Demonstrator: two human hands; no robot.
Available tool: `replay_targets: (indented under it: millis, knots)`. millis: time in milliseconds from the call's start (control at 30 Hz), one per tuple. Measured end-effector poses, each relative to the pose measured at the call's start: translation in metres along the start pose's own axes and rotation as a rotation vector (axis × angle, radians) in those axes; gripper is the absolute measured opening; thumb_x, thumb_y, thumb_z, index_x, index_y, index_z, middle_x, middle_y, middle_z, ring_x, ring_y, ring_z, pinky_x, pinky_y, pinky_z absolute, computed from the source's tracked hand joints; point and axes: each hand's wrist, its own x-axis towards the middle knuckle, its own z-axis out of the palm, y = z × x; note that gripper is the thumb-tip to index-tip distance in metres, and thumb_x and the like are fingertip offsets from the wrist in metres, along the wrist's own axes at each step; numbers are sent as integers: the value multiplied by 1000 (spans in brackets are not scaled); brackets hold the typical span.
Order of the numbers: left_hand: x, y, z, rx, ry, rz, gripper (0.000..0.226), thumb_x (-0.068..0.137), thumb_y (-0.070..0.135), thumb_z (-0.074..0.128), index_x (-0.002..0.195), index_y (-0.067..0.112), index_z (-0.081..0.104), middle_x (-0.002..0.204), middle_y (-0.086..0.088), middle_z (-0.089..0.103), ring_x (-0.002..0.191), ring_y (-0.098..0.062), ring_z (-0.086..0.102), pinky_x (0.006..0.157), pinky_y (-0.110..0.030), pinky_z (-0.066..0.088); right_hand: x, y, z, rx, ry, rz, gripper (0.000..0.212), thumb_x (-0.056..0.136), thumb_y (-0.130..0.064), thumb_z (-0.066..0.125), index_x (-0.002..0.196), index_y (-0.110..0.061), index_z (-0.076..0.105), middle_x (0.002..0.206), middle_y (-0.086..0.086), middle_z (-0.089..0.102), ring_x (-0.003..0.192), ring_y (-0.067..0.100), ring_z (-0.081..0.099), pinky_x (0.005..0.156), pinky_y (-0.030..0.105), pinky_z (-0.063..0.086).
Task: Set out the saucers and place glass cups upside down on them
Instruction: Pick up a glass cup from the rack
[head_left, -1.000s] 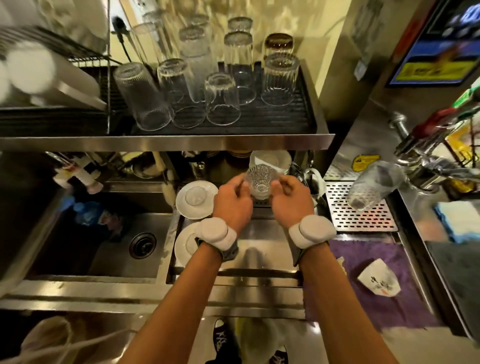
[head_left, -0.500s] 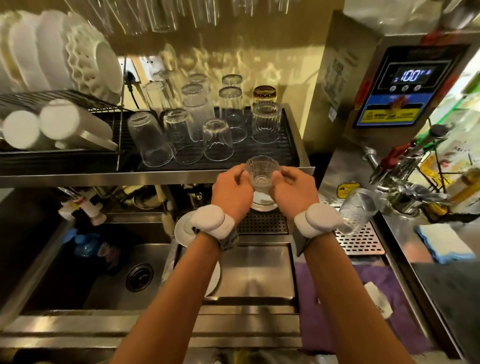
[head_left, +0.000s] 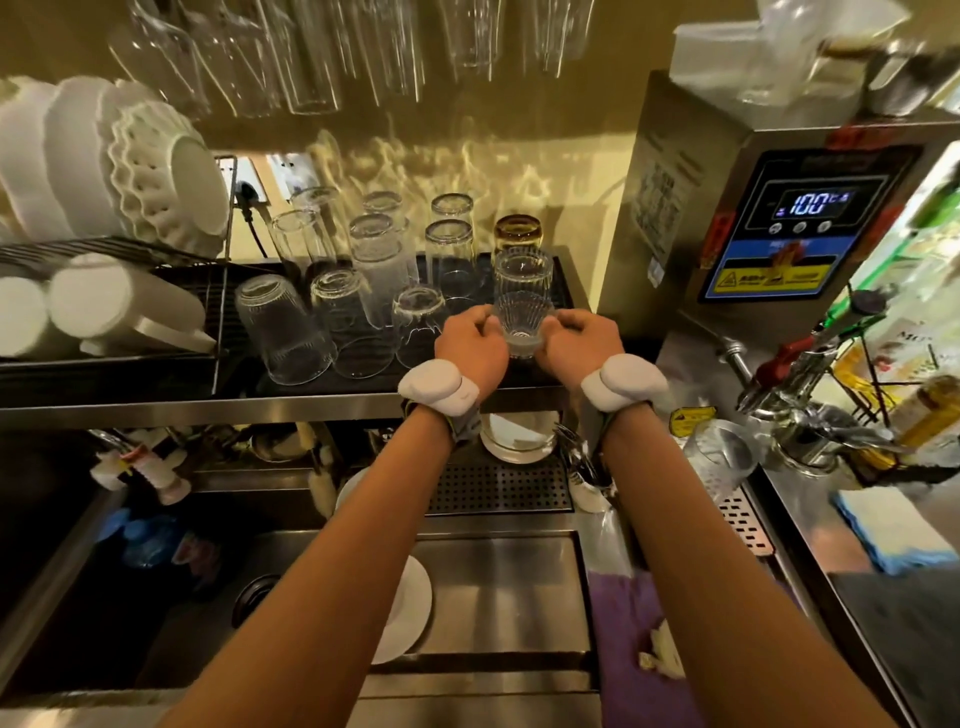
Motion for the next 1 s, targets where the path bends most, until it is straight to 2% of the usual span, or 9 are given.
replay_targets:
  millis: [300, 533, 800, 1000]
  knots:
    - [11, -13, 8, 47, -16, -13, 38, 100, 24, 47, 135, 13, 57, 129, -14, 65, 117, -32, 64, 102, -46, 52, 27, 17, 7, -11, -53, 37, 35, 88, -34, 58, 115, -18, 72, 111, 10, 76, 105, 32, 71, 98, 49, 57]
    - [10, -12, 9, 36, 4, 4, 35, 101, 23, 46, 131, 11, 60, 125, -14, 67, 115, -32, 64, 99, -46, 54, 26, 18, 7, -46, -44, 3, 40, 88, -40, 56, 117, -18, 72, 112, 9, 77, 106, 30, 71, 98, 48, 57]
    - [7, -10, 4, 45, 8, 5, 39, 99, 29, 48, 134, 14, 58, 128, -12, 65, 115, -31, 64, 98, -47, 55, 25, 17, 7, -52, -4, -28, 38, 92, -38, 56, 116, -14, 72, 111, 12, 76, 105, 32, 71, 99, 48, 56]
    - [2, -13, -3, 35, 29, 8, 34, 98, 31, 50, 124, 13, 62, 108, -6, 70, 100, -27, 69, 92, -46, 58, 16, 16, 2, 17, 33, -13, 41, 91, -43, 59, 118, -12, 66, 111, 12, 74, 105, 31, 70, 99, 49, 55]
